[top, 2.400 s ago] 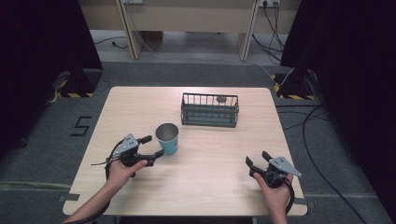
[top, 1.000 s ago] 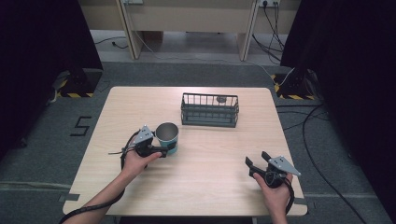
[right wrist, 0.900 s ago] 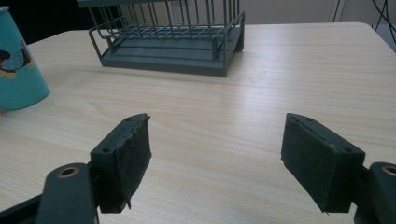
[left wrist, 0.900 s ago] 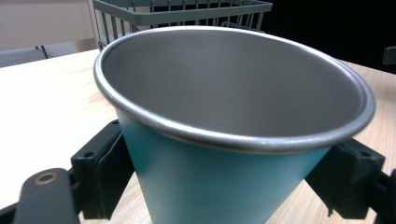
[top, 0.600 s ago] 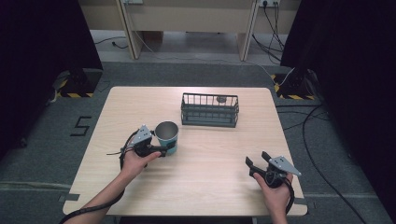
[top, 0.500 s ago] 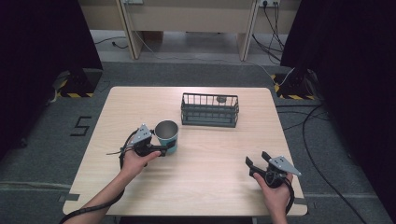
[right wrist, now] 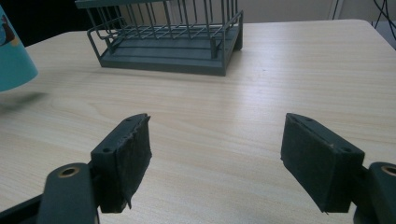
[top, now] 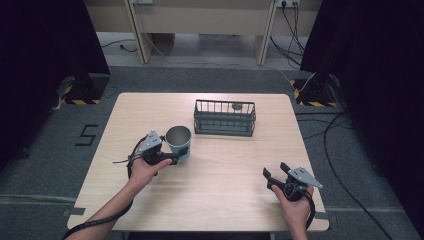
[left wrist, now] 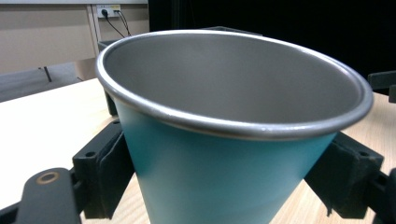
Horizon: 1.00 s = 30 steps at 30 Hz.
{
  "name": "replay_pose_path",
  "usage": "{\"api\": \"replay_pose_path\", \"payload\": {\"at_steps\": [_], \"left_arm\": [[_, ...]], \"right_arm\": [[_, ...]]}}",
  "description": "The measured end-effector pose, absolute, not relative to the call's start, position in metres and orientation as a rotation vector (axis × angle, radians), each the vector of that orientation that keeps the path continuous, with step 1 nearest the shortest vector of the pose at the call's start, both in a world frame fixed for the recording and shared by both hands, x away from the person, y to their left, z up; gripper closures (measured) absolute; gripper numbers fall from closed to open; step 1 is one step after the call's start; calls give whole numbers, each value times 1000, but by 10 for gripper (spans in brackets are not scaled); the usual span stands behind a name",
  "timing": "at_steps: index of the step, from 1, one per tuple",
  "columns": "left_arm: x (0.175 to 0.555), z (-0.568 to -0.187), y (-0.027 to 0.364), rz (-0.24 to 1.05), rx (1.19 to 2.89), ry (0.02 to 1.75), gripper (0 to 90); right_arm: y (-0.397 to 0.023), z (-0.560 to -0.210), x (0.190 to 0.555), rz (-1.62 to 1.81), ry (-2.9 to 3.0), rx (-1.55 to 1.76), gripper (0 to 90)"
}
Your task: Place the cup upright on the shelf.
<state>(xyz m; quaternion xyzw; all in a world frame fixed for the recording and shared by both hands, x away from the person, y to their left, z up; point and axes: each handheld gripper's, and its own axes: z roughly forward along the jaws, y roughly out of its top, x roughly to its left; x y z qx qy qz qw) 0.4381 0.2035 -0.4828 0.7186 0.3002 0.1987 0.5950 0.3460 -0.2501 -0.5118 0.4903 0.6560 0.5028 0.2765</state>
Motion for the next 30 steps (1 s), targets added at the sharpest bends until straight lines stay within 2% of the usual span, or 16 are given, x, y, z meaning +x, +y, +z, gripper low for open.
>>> {"api": "replay_pose_path", "payload": {"at_steps": [30], "left_arm": [[458, -452, 189, 489, 1653, 658, 160]], "right_arm": [[-251, -512, 346, 1357, 1762, 1325, 254]]}}
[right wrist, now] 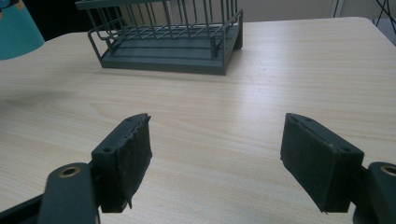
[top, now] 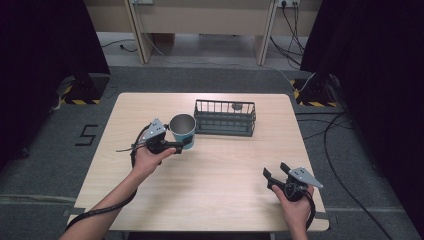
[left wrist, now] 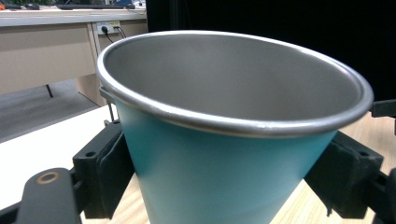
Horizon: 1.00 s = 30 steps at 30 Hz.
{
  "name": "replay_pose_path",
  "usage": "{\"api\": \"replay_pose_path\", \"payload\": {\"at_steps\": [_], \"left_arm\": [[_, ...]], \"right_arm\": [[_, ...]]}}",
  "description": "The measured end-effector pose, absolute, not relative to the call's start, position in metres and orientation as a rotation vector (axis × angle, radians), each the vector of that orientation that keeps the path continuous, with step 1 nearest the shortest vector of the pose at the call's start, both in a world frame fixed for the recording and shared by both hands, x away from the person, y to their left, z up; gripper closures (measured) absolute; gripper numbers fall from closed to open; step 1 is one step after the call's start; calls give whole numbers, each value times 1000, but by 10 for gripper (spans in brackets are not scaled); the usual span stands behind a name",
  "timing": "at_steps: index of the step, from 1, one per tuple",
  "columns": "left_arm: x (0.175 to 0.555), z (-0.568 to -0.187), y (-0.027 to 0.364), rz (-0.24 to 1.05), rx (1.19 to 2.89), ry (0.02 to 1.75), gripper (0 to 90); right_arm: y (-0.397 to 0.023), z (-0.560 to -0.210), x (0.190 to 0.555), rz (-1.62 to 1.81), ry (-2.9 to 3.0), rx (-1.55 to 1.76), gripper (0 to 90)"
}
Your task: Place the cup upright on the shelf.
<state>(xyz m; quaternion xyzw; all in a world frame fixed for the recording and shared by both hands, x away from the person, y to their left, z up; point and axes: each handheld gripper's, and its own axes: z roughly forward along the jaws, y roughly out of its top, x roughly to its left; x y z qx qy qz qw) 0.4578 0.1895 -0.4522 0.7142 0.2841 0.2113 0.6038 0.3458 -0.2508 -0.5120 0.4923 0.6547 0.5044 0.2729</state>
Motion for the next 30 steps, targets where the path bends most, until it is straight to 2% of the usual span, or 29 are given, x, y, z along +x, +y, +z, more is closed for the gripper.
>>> {"api": "replay_pose_path", "payload": {"at_steps": [30], "left_arm": [[474, -434, 168, 496, 1655, 624, 161]], "right_arm": [[-250, -512, 346, 1351, 1766, 1317, 257]]}}
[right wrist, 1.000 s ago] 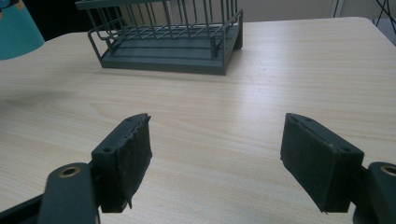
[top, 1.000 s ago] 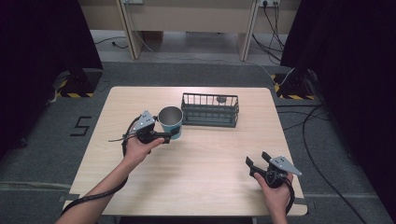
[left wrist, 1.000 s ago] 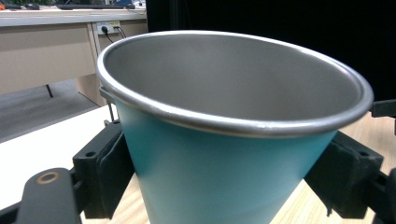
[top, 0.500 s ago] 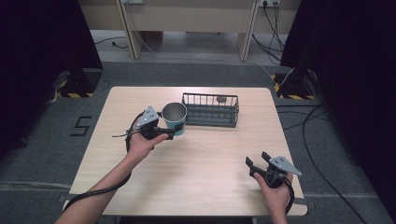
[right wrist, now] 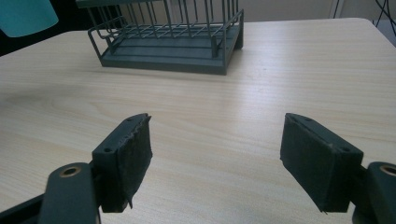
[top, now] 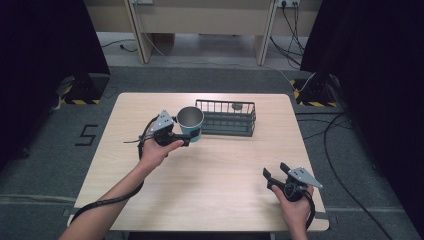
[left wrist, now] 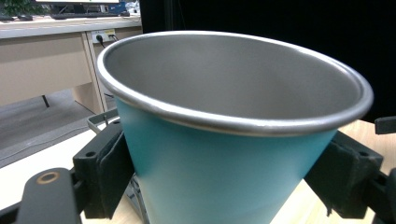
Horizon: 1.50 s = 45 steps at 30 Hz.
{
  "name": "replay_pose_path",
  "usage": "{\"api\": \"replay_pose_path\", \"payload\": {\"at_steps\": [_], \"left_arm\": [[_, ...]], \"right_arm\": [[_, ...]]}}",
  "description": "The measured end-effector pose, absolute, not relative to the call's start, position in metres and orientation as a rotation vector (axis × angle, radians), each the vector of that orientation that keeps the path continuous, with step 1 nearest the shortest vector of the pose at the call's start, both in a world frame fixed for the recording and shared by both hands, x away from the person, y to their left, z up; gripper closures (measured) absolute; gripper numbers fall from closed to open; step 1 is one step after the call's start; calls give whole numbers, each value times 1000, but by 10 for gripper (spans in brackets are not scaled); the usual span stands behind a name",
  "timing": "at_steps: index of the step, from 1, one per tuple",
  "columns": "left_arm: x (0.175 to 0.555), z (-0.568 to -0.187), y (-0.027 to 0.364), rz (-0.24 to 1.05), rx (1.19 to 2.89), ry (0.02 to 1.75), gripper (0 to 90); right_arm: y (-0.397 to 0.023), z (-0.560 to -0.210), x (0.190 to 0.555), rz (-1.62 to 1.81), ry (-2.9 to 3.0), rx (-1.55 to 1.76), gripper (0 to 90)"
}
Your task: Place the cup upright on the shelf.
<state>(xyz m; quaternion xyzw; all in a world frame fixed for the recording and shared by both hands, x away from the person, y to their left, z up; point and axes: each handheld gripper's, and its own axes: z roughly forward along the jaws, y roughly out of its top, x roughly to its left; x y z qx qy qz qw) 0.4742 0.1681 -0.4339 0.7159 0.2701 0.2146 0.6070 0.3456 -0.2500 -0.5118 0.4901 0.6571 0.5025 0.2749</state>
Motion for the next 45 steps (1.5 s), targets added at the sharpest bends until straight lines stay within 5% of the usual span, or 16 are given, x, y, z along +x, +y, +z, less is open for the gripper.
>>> {"api": "replay_pose_path", "payload": {"at_steps": [45], "left_arm": [[504, -416, 143, 510, 1655, 625, 161]], "right_arm": [[-251, -512, 346, 1351, 1764, 1313, 258]]}}
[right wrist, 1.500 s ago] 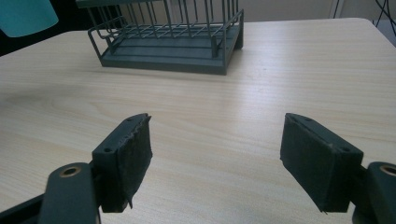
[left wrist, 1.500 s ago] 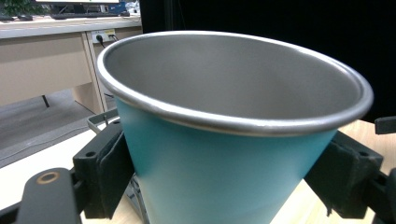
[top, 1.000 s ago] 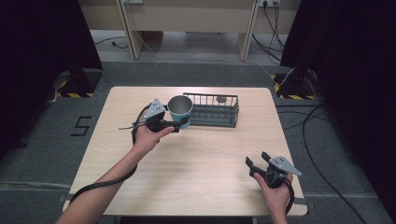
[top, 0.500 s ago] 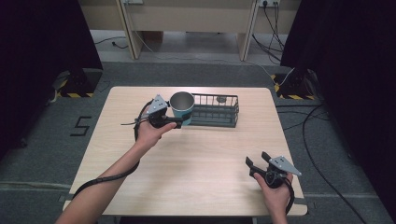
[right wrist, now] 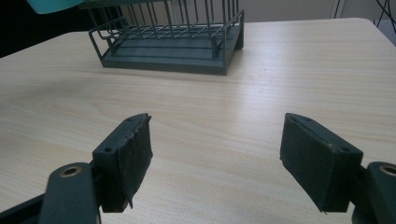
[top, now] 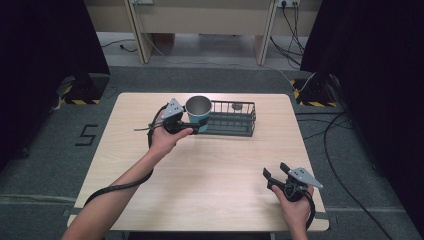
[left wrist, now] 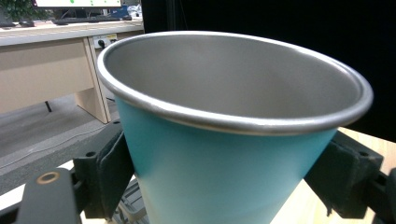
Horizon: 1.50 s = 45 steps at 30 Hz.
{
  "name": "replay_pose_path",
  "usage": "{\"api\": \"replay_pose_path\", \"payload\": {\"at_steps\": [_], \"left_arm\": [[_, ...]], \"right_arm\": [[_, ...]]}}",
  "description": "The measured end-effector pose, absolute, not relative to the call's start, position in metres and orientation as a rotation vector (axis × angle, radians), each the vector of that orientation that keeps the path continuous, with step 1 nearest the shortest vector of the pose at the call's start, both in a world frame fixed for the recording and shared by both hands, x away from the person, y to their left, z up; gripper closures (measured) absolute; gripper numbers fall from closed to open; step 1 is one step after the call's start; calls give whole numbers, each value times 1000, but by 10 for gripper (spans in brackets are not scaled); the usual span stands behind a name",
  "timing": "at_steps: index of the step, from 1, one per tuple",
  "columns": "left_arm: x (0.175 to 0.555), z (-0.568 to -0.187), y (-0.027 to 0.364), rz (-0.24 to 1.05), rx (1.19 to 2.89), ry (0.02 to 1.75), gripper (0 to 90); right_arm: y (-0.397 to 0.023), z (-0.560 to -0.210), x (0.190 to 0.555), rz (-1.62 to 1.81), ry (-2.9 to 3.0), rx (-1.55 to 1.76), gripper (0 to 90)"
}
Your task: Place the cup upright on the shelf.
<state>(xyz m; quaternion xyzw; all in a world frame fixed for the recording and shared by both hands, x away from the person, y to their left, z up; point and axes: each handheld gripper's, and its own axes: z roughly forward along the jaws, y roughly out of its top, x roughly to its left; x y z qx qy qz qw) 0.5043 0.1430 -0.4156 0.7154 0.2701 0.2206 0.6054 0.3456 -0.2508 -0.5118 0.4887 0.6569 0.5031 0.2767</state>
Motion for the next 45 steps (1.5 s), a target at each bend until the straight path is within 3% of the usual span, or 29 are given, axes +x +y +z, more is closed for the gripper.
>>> {"api": "replay_pose_path", "payload": {"at_steps": [45], "left_arm": [[538, -411, 109, 524, 1664, 655, 161]], "right_arm": [[-251, -512, 345, 1367, 1764, 1323, 258]]}}
